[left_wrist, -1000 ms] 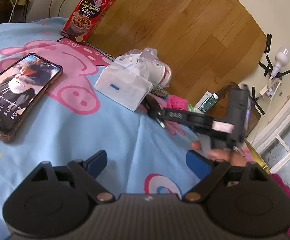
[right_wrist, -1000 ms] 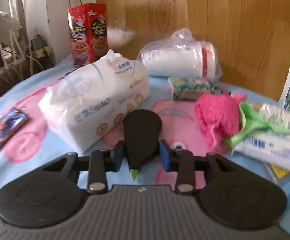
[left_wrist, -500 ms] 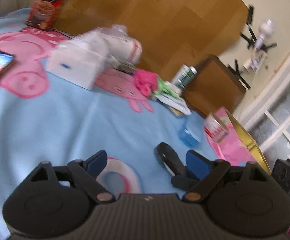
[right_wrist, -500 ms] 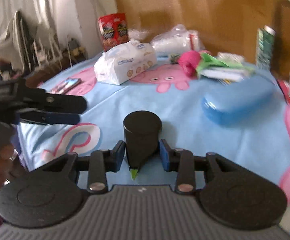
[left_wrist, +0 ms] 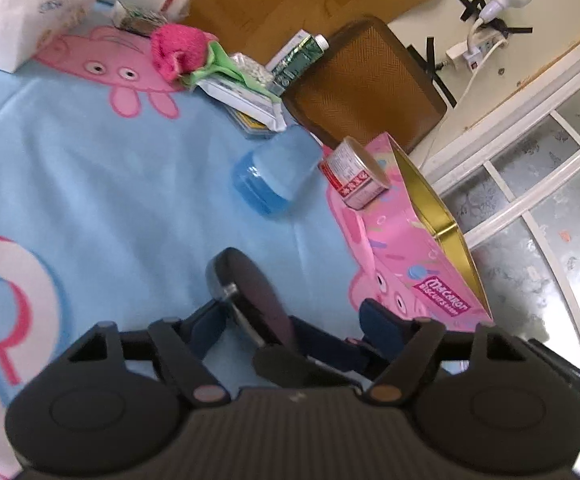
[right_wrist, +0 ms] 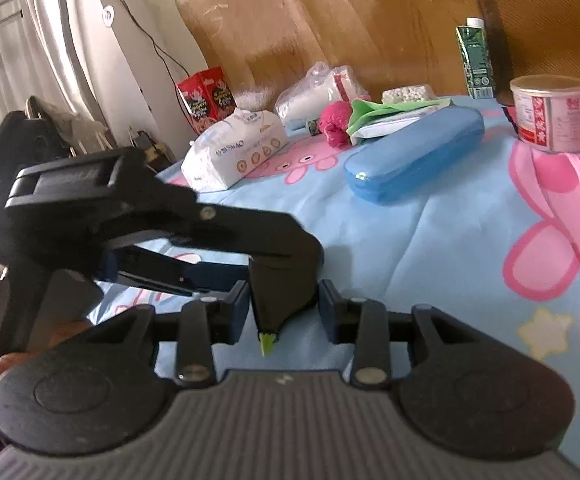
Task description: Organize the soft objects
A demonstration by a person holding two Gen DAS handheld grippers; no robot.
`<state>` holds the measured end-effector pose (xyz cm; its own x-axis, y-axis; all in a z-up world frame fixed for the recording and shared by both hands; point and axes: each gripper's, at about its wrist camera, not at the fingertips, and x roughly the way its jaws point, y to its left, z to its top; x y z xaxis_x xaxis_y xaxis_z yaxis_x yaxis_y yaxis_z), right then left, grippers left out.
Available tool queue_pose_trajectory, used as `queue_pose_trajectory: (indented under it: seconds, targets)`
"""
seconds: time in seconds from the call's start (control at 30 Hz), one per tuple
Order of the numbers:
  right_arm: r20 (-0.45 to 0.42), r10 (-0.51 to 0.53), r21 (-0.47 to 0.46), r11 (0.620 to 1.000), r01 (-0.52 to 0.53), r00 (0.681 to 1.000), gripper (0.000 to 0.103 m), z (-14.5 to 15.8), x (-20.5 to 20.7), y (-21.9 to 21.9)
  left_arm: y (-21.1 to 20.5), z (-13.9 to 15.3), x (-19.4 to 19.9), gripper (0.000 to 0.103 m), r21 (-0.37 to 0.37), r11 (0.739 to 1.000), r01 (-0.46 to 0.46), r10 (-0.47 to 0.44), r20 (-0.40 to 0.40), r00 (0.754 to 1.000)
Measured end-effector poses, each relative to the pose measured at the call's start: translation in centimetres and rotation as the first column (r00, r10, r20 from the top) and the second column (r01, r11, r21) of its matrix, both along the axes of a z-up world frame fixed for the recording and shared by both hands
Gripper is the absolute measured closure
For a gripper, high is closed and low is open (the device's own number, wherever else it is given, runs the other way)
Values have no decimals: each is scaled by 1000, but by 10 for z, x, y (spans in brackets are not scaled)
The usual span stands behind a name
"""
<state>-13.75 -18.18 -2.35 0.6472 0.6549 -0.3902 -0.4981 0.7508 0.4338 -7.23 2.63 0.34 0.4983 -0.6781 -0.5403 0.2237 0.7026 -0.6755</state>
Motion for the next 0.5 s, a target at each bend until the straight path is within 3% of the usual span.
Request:
queue_pose_trajectory:
  seconds: [0.13,0.3,0.43,0.5]
  targets:
    - [23,-17,42,999,16,1000,63,0,-6,-15,-16,0,6,46,-26,999,32,-33,-32,999]
    - [107,-73,53,996,68,992,63,11,-14,-34,-48,22,13,50,-12,995,95,-94,19,995]
    - [200,-183,54,983,175,962,63,26,-18,-65,-97,51,34,53,14,984,180,-181,90,979]
    - [253,-255,41,967,253,933,63,34,-20,-86,-133,64,44,53,41,972,232,-235,129,963]
